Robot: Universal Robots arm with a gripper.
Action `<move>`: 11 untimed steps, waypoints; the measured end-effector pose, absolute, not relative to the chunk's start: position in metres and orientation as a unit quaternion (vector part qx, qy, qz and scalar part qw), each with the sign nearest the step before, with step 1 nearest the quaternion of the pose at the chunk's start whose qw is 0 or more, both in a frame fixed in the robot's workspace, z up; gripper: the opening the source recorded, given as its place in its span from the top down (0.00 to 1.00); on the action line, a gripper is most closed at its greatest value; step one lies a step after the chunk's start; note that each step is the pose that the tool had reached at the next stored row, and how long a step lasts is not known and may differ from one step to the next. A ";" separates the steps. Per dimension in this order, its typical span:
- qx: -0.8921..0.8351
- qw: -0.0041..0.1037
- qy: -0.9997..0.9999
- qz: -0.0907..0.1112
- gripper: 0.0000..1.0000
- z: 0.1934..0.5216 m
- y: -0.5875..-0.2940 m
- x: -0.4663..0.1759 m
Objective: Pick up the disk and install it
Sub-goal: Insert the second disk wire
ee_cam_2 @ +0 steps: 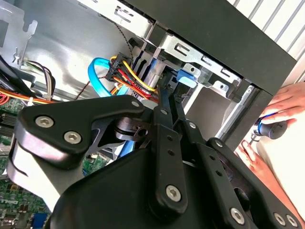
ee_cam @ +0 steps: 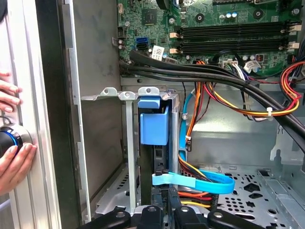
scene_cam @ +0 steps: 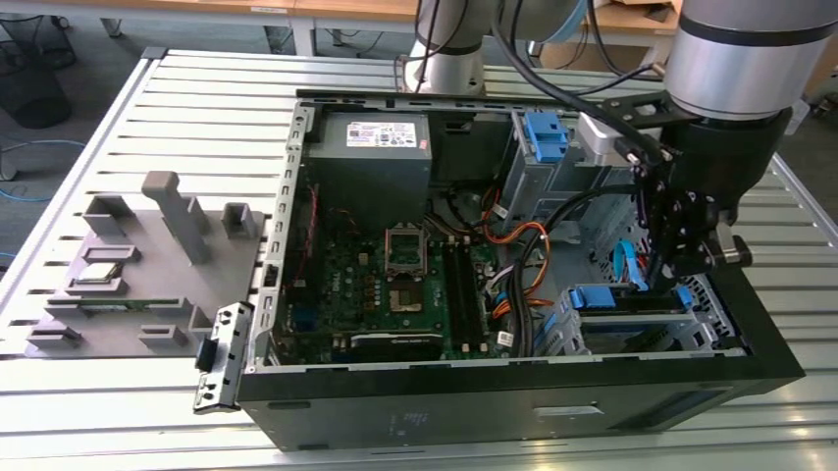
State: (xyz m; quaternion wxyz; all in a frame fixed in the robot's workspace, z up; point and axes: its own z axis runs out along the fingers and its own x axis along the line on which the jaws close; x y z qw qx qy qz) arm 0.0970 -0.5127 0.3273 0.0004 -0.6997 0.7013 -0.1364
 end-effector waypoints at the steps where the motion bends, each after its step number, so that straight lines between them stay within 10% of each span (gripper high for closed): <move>1: -0.700 0.000 0.701 -0.136 0.83 0.327 -0.513 0.097; 11: -0.700 0.001 0.701 -0.136 0.83 0.324 -0.513 0.097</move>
